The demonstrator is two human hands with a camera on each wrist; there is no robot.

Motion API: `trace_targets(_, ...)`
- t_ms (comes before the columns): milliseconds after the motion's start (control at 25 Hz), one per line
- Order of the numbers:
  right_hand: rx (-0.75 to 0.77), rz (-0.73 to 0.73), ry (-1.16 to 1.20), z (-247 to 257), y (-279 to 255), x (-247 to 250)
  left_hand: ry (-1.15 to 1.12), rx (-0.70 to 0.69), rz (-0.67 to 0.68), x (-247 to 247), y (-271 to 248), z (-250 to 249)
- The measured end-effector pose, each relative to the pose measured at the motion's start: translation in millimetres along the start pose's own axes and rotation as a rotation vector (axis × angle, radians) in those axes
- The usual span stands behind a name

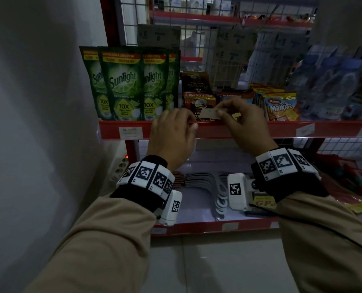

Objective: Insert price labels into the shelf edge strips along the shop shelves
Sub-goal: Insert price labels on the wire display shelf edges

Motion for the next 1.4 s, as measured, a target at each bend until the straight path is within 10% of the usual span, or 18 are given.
trace_targets(1400, 0.065, 0.255, -0.343, -3, -15, -5, 0.225, -0.126, 0.017, -1, -1, -10)
Point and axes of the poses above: each hand's wrist, its own y-axis towards the middle knuckle, its own x-axis out of the back of the hand, z = x × y, the point moved 9 cm from there along y, towards the middle knuckle, and after that the axes turned 3 degrees about x, right-handed, at the moved point
